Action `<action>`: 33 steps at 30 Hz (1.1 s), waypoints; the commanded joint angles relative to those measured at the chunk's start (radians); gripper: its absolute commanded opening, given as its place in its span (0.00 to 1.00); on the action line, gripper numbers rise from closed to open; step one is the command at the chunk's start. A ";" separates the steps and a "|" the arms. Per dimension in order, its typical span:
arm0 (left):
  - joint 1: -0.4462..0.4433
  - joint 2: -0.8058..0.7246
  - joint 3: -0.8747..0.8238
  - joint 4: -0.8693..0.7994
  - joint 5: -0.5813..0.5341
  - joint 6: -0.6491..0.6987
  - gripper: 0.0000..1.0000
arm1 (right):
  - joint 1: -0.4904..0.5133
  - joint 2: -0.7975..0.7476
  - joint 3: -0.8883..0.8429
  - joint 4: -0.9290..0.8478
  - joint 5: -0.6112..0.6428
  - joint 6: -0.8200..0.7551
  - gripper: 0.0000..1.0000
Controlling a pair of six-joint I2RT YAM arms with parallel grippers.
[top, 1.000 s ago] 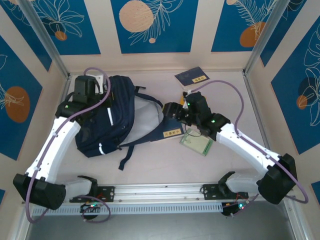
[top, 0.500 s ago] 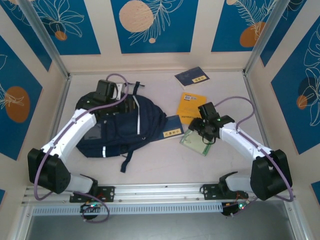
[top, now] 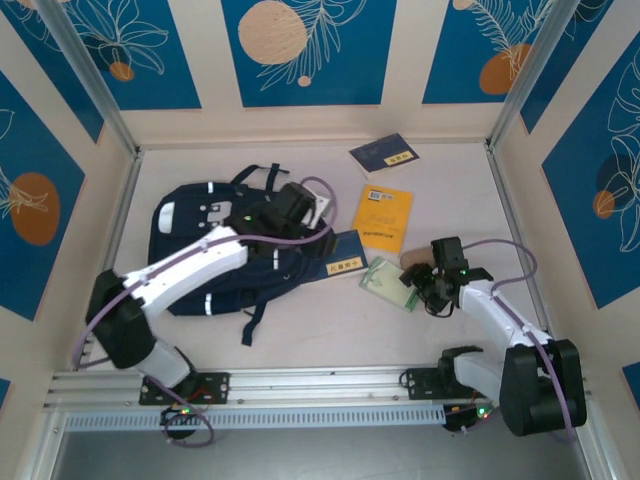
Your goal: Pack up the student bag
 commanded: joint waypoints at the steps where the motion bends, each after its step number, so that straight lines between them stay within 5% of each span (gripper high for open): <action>1: -0.047 0.122 0.065 0.056 0.056 -0.055 0.43 | -0.008 -0.034 -0.005 -0.010 0.001 -0.015 0.63; 7: -0.087 0.356 0.226 0.095 0.127 -0.078 0.23 | -0.009 -0.074 -0.017 -0.035 0.008 0.021 0.57; 14: -0.122 0.537 0.357 0.047 0.158 -0.098 0.26 | -0.010 -0.129 -0.034 -0.066 0.020 0.056 0.57; 33: -0.146 0.595 0.195 0.136 0.087 -0.146 0.26 | -0.079 0.025 -0.052 0.074 -0.188 -0.093 0.57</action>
